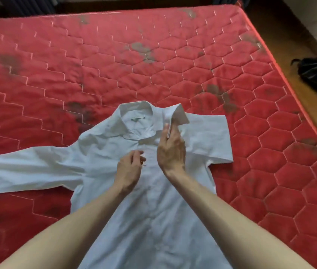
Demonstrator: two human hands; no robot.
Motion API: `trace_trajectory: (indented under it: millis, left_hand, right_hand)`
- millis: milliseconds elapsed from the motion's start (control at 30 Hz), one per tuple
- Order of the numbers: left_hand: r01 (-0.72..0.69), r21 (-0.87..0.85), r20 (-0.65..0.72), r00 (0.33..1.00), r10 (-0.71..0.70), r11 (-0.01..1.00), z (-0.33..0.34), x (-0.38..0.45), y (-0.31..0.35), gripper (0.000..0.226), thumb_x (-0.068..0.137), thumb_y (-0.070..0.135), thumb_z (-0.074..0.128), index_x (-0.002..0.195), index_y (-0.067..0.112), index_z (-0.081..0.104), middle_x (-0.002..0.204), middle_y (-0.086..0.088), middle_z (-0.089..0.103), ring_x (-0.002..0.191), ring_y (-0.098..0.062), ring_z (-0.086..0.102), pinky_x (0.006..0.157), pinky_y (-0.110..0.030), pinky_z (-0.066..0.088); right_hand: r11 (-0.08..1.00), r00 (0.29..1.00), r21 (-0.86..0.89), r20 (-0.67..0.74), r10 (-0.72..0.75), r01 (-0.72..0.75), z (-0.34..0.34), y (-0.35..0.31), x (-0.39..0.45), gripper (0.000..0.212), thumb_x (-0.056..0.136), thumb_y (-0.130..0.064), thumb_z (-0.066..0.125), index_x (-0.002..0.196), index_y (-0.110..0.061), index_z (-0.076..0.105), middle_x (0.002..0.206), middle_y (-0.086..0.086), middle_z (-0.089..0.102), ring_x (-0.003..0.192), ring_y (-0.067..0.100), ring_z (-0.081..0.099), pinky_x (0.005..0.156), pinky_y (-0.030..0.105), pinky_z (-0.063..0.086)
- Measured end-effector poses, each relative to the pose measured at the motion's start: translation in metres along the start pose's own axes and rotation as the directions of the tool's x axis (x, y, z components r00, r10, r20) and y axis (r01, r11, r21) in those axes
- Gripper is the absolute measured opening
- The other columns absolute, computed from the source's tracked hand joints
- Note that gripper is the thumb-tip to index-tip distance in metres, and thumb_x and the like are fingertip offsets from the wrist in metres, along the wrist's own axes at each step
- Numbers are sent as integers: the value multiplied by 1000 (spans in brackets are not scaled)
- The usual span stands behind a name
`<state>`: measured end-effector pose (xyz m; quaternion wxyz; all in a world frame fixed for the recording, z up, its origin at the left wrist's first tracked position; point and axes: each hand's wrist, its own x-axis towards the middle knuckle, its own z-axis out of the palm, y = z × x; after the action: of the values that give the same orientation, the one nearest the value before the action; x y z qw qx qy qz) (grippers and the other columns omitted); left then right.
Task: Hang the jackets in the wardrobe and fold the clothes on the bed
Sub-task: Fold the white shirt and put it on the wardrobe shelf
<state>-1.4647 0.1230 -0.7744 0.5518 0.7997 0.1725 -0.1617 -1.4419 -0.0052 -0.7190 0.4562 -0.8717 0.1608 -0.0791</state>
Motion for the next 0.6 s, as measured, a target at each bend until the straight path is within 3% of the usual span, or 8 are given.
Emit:
trace_trajectory:
  millis: [167, 233, 367, 433, 533, 600]
  left_hand:
    - [21, -185, -91, 995, -38, 983, -104, 15, -24, 40, 111, 35, 41, 111, 11, 72, 91, -10, 79, 88, -24, 76, 88, -47, 61]
    - [97, -267, -64, 991, -118, 959, -136, 26, -33, 49, 112, 42, 38, 115, 6, 71, 95, -13, 78, 92, -27, 75, 89, -44, 60]
    - [293, -335, 73, 956, -285, 896, -175, 38, -46, 60, 108, 59, 35, 117, 10, 69, 97, -9, 76, 92, -22, 74, 86, -38, 60]
    - [331, -322, 109, 944, -312, 887, -180, 41, -51, 52, 108, 56, 40, 110, 15, 72, 99, -8, 77, 91, -21, 74, 80, -34, 62]
    - [277, -178, 26, 961, -277, 944, -184, 46, -70, 38, 99, 50, 55, 95, 16, 71, 103, -10, 77, 98, -27, 74, 92, -50, 61]
    - [243, -84, -80, 965, -249, 966, -189, 49, -92, 46, 87, 58, 48, 83, 18, 71, 85, -6, 78, 89, -31, 75, 87, -55, 60]
  right_hand:
    - [989, 977, -37, 168, -132, 140, 107, -45, -59, 52, 108, -28, 31, 157, -13, 38, 155, 7, 50, 138, 25, 51, 108, 34, 44]
    - [983, 963, -87, 234, -137, 161, 139, -48, -73, 54, 106, -24, 35, 158, -11, 35, 155, 9, 48, 139, 26, 50, 110, 40, 46]
    - [950, 907, -179, 383, -174, 257, 175, -48, -92, 62, 102, -12, 50, 161, -11, 29, 160, 10, 40, 140, 27, 46, 111, 36, 44]
    - [887, 868, -280, 447, -218, 367, 186, -38, -96, 69, 93, -18, 60, 157, -9, 35, 155, 13, 44, 140, 32, 47, 112, 45, 46]
    - [786, 819, -443, 557, -134, 430, 194, -27, -105, 72, 90, -41, 56, 155, -14, 40, 159, 6, 42, 153, 36, 30, 122, 58, 29]
    - [791, 851, -429, 482, -208, 437, 192, -20, -108, 52, 89, -37, 51, 137, -16, 53, 140, 3, 55, 139, 33, 46, 113, 56, 39]
